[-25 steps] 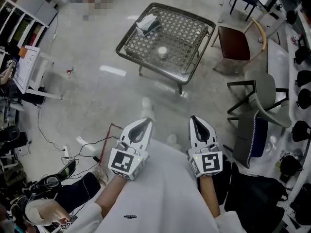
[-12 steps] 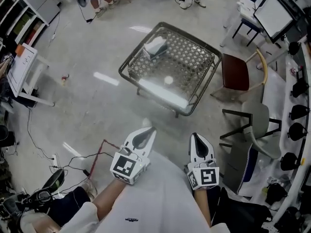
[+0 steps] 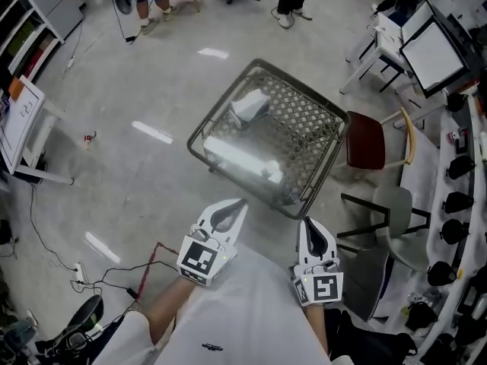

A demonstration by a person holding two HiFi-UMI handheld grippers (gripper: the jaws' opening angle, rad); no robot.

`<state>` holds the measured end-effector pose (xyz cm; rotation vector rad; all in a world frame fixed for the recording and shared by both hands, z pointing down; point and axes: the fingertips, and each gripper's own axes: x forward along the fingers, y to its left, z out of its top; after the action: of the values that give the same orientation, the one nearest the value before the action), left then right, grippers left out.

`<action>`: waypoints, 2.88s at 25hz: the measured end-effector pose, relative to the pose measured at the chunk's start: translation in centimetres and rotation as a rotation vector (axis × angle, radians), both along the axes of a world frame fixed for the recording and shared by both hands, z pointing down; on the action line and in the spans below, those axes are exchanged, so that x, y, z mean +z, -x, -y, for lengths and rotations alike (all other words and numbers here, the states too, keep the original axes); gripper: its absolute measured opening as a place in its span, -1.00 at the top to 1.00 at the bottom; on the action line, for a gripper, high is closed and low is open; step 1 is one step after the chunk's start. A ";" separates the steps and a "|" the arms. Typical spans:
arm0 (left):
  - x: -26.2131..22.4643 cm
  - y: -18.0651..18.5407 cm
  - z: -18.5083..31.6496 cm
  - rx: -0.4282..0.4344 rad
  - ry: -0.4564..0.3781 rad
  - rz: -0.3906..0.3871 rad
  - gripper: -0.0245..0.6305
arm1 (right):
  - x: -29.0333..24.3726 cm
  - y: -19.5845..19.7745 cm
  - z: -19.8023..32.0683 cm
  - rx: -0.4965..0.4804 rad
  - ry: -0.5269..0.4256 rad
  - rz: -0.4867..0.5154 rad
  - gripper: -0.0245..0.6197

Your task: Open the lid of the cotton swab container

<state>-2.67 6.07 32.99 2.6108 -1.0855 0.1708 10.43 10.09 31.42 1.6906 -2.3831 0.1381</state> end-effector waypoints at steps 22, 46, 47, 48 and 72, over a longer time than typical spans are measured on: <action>3.0 -2.3 9.0 0.227 0.034 0.046 0.90 | 2.2 -1.4 8.8 0.175 0.019 0.035 0.92; 19.5 -6.4 11.6 0.361 0.074 0.205 0.89 | 13.7 -2.5 14.6 0.095 0.163 0.080 0.92; 20.3 -6.5 11.5 0.375 0.074 0.215 0.85 | 14.1 -2.5 14.7 0.093 0.164 0.081 0.92; 21.0 -6.6 11.5 0.387 0.076 0.222 0.76 | 14.5 -2.4 14.9 0.091 0.165 0.082 0.92; 36.3 -12.6 12.5 0.478 0.093 0.377 0.11 | 22.6 -4.2 15.8 0.152 0.221 0.143 0.92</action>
<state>9.94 -6.46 69.32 2.7685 -0.5080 0.8243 14.60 -5.69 53.97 1.8063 -2.2341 0.5436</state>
